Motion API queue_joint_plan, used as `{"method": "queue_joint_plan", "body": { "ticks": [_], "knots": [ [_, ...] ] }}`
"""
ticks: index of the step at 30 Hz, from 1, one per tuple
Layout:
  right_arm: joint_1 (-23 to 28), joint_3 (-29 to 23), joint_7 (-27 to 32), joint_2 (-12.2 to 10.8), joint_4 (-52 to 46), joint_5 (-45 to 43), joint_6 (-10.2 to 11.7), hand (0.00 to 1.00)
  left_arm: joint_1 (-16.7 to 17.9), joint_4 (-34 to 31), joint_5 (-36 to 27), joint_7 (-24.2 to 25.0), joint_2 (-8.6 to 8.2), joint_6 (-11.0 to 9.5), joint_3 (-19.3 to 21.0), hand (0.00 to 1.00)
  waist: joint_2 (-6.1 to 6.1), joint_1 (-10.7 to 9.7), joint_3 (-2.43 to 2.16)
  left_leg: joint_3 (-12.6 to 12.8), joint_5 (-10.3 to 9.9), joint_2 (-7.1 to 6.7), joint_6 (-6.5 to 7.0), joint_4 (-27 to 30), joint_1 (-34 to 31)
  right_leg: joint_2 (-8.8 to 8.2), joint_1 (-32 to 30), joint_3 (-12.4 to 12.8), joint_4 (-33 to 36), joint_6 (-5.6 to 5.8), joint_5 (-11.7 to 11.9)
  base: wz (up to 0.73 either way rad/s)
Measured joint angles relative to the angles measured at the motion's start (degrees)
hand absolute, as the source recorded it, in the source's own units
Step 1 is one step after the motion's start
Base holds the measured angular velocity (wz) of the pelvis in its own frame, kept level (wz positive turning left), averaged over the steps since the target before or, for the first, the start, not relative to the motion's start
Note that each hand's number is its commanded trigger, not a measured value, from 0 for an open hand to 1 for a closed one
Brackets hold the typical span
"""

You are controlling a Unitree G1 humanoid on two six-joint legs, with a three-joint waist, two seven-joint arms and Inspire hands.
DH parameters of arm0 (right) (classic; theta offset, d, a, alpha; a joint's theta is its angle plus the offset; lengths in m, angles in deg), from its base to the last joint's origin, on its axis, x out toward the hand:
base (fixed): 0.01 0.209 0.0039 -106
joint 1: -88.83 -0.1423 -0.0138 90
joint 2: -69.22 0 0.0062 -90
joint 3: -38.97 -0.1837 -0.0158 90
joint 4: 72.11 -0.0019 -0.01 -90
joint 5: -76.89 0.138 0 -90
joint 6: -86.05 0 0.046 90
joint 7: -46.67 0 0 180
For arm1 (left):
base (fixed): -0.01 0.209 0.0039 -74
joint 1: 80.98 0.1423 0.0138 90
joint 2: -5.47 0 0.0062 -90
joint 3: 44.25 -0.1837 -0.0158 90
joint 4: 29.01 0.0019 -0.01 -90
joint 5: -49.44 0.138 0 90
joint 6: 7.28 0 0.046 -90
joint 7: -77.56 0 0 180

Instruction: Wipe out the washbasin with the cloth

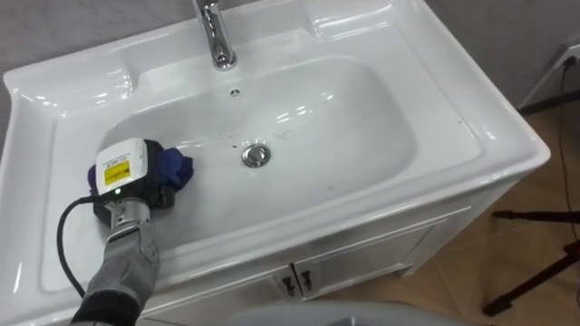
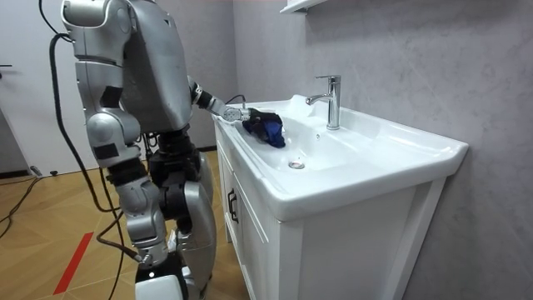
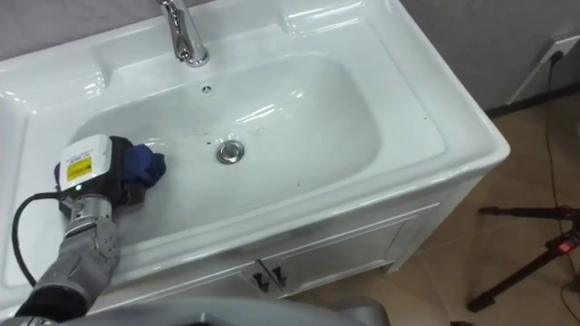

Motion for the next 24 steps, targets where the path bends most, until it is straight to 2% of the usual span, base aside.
{"method": "queue_joint_plan", "body": {
  "ticks": [13,16,19,20,24],
  "knots": [
    [-0.5,0.1,0.2,-0.7,1.8,-0.1,0.7,0.00,-0.3,-6.9,-2.9,-0.3,0.47,0.0,0.3,1.00,-0.14,-0.4,0.14,-2.6,0.0,-0.19,0.00,0.8,-2.0,-0.40,-0.7,-2.4,-0.1,-0.04,-0.3,0.09],
    [-0.5,0.1,0.2,-0.9,1.6,-0.1,0.7,0.00,-1.2,-8.1,-2.9,-1.4,1.06,0.1,0.5,1.00,0.73,-0.2,0.25,-2.7,0.0,-0.26,-0.01,0.9,-2.6,-0.51,-0.8,-2.7,-0.2,-0.04,-0.3,0.05],
    [-0.6,0.9,0.1,-0.9,1.5,0.0,0.6,0.00,-2.5,-9.3,-4.1,-1.7,2.54,0.3,0.5,1.00,1.70,-0.2,-0.02,-2.7,0.0,-0.33,-0.01,0.9,-2.6,-0.56,-0.8,-2.7,-0.2,-0.02,-0.3,0.00],
    [-0.8,1.2,0.0,-0.9,1.4,0.0,0.7,0.00,-2.6,-10.3,-5.0,-2.0,3.13,0.3,0.5,1.00,1.78,-0.2,-0.04,-2.7,0.0,-0.36,0.00,0.9,-2.6,-0.59,-0.8,-2.7,-0.1,-0.01,-0.3,0.00],
    [-0.7,1.3,0.0,-0.8,1.5,0.1,1.5,0.00,-2.6,-13.5,-6.3,-2.9,3.36,0.3,1.4,1.00,2.07,-0.1,-0.11,-2.7,0.0,-0.54,0.00,0.9,-2.5,-0.76,-0.6,-2.7,-0.1,0.07,-0.3,0.00]
  ]
}}
